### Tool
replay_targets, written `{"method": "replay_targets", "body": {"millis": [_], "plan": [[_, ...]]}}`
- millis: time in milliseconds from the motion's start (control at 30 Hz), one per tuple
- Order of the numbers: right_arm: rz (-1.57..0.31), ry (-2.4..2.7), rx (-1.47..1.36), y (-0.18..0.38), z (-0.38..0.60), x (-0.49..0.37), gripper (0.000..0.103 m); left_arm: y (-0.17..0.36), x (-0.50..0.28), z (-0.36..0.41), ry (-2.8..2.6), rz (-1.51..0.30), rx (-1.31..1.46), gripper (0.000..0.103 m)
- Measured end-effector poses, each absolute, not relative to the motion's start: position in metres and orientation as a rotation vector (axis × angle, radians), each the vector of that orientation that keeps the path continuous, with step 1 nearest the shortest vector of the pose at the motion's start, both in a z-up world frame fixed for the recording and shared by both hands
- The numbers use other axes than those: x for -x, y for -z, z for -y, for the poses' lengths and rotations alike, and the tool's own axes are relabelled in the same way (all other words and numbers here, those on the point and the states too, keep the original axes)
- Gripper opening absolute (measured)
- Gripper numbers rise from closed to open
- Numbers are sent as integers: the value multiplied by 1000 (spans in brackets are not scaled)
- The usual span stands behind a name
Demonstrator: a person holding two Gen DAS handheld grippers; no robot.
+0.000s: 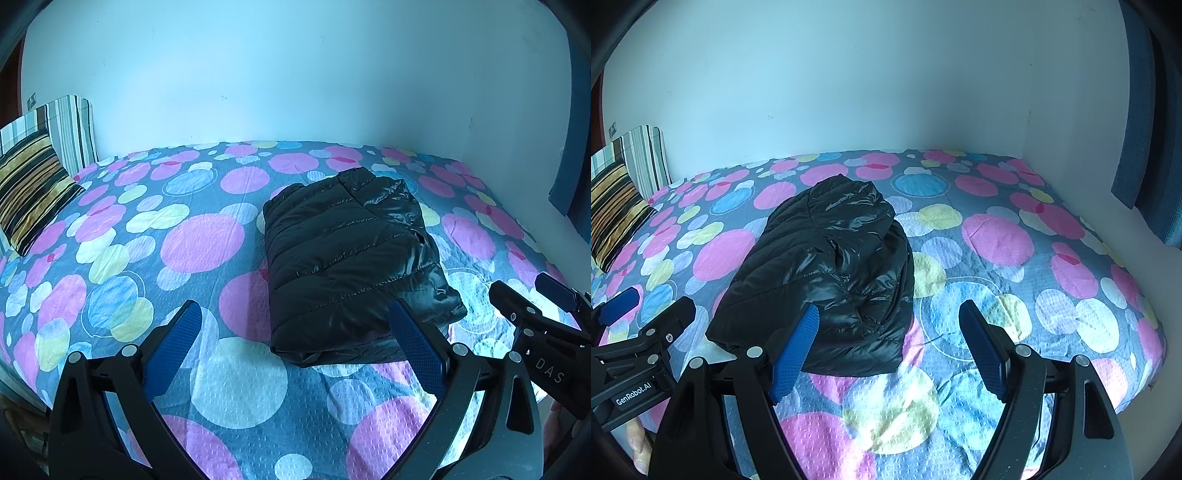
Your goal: Fold large clothes
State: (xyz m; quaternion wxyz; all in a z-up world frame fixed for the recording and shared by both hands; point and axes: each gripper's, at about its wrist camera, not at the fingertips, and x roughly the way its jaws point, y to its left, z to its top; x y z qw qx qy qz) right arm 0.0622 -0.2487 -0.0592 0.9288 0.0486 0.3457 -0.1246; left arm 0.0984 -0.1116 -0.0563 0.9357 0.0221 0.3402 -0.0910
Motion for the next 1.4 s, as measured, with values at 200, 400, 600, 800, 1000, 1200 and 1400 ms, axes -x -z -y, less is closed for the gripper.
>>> {"method": "replay_targets", "body": {"millis": [200, 400, 600, 800, 1000, 1200, 1400], "plan": [[-710, 253, -101, 59, 249, -62, 77, 55, -98, 113, 179, -697, -31, 101], [-707, 255, -98, 59, 248, -62, 77, 53, -96, 118, 186, -685, -41, 101], [-707, 252, -96, 59, 249, -62, 77, 52, -95, 122, 186, -682, -38, 101], [-707, 253, -97, 59, 249, -62, 77, 53, -95, 121, 188, -686, -39, 101], [-707, 253, -96, 59, 248, -62, 77, 52, -94, 125, 180, -685, -39, 101], [-707, 254, -96, 60, 248, -62, 77, 52, -95, 124, 182, -690, -33, 101], [-708, 252, -95, 60, 248, -63, 77, 52, -96, 124, 182, -688, -31, 101]]}}
